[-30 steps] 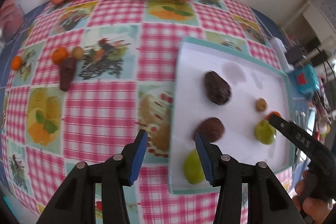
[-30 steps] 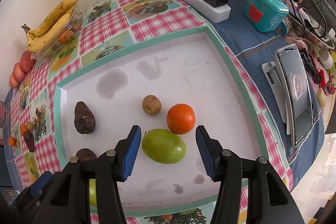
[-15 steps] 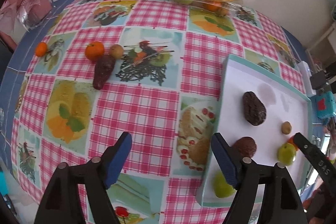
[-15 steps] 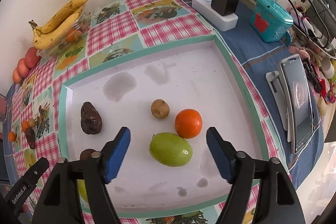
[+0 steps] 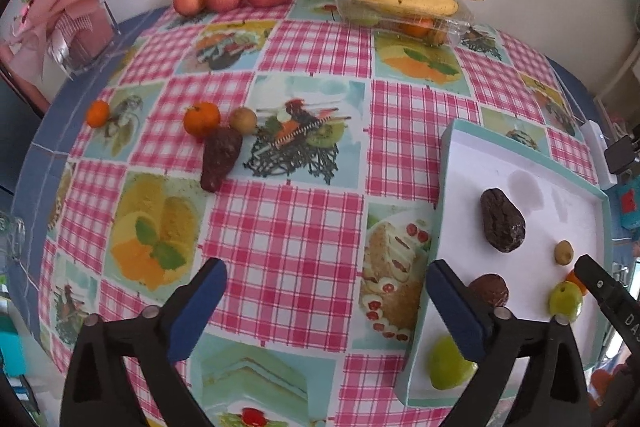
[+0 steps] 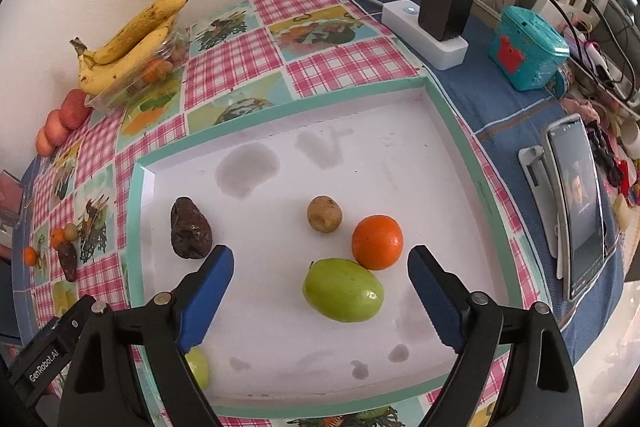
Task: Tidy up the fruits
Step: 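Move both tools back toward the remaining fruits on the tablecloth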
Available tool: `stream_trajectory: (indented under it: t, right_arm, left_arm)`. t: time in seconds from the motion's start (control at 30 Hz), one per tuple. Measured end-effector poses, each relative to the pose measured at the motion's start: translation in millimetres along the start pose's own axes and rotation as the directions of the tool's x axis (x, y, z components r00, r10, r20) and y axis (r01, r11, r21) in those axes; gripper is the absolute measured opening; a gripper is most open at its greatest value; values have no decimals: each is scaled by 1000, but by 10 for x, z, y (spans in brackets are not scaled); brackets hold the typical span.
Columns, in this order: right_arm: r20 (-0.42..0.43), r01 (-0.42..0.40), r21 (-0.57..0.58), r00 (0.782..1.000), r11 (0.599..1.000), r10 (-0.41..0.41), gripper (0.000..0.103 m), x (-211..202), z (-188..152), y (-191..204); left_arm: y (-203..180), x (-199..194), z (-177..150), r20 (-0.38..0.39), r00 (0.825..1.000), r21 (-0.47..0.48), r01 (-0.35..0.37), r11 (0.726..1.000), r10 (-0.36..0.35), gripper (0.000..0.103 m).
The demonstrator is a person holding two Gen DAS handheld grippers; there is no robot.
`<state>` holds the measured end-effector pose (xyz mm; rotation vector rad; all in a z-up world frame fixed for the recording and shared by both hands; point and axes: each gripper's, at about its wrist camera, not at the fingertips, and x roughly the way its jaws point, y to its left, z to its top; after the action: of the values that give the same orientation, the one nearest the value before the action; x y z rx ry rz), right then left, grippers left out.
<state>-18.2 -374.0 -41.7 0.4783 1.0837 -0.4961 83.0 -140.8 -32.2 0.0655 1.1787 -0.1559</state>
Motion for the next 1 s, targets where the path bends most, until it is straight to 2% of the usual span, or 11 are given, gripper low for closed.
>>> stream_trajectory:
  t: [0.2,0.53,0.7,1.0]
  right_arm:
    - [33,-21,-16,999,1000,21,89,-49,5,53]
    - [94,-20,-62,995,998,26,90,-57,-7,146]
    - [129,-20,-101,991,995,33,90,-43,-30,224]
    - [105,-51,-81,993,995,59,90,26,-43,263]
  left_arm:
    - [42,-31,37,41,999,-4,-30,1000,30,103]
    - [155,-77,149,97,995,-3,-34,999,34,103]
    - [186,-89,218,124,991,24,-59,998,56,103]
    - [140,-167,359,179,982,105,-76,992,56,103]
